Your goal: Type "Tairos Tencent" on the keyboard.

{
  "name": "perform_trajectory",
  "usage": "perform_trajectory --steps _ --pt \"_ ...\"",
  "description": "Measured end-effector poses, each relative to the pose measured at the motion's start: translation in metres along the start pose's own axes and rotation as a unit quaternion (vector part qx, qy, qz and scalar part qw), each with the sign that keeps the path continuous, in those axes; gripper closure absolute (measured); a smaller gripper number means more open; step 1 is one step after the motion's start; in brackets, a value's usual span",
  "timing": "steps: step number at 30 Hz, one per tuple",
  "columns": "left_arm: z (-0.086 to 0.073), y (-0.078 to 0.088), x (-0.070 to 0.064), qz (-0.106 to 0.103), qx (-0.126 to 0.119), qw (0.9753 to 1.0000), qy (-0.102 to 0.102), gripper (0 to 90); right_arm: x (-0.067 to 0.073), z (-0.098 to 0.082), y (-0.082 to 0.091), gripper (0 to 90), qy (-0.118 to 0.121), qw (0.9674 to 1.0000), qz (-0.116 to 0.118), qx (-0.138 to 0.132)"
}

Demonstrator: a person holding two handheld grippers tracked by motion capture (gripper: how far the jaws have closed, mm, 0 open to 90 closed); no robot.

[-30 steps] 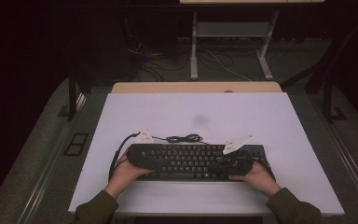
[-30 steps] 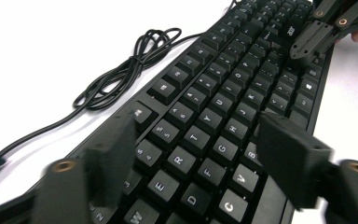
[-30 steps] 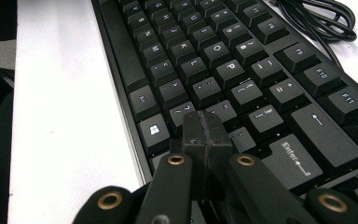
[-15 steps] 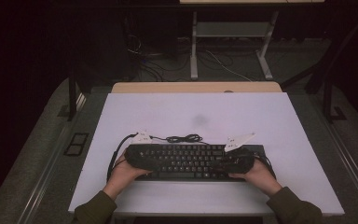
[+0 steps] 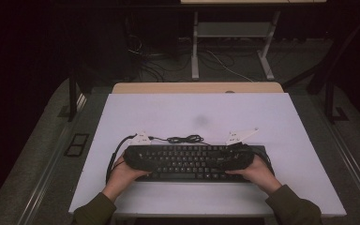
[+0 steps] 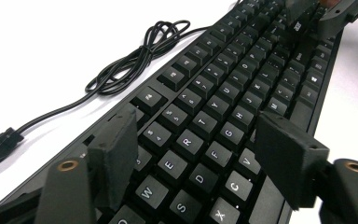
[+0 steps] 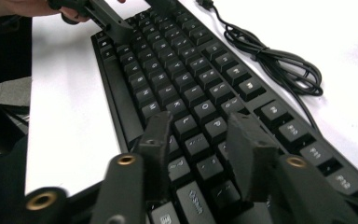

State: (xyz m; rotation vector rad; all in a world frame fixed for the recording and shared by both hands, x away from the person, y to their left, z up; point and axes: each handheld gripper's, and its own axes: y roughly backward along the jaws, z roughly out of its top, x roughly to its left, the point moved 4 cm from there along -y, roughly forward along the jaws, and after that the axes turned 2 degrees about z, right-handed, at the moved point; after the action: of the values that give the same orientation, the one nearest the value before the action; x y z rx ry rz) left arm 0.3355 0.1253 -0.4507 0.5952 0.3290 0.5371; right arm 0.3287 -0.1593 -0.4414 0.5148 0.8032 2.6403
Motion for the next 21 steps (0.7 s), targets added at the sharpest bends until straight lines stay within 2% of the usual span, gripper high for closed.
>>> perform_trajectory --steps 8,13,21 --pt "-0.002 0.002 0.002 0.013 0.001 0.9999 0.003 48.9 -0.002 0.010 -0.011 41.1 -0.003 0.9999 -0.010 -0.008" --pt "-0.002 0.003 0.005 0.023 0.001 0.9997 0.002 62.4 -0.003 0.016 -0.017 37.9 -0.003 0.9999 -0.009 -0.014" --pt "-0.001 0.000 0.007 0.021 0.006 0.9997 -0.004 81.9 -0.005 0.022 -0.025 35.8 -0.006 0.9997 -0.007 -0.022"
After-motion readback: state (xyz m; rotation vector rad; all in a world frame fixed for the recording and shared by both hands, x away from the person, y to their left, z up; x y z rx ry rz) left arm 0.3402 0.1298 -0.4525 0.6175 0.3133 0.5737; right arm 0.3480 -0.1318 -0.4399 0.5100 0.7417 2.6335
